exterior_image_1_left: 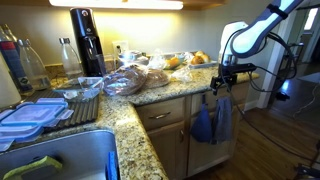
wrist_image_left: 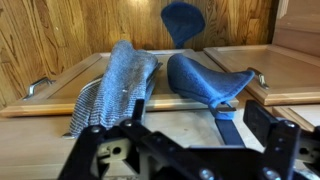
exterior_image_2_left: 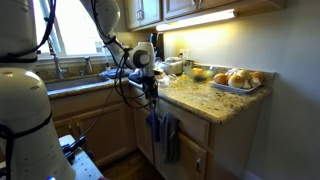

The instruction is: Place the left blue cloth onto the kitchen counter

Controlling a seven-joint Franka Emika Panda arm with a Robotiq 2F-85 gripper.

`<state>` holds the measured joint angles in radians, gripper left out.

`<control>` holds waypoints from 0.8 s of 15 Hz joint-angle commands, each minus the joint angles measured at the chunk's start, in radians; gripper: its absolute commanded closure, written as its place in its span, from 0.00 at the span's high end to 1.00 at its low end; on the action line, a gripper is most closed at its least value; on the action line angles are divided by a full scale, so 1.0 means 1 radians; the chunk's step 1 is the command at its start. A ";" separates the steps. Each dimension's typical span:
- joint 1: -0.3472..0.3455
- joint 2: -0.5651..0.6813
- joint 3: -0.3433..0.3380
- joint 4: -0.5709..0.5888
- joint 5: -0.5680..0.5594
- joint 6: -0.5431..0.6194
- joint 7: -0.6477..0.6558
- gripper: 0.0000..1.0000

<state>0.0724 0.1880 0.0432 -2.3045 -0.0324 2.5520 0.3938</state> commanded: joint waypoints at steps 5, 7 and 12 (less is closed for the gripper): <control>0.027 0.001 -0.010 -0.006 0.002 -0.002 0.009 1.00; 0.031 -0.011 -0.009 -0.029 0.000 0.024 0.013 1.00; 0.067 -0.054 -0.011 -0.149 -0.041 0.109 0.081 1.00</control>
<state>0.1094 0.1892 0.0448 -2.3542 -0.0384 2.5915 0.4141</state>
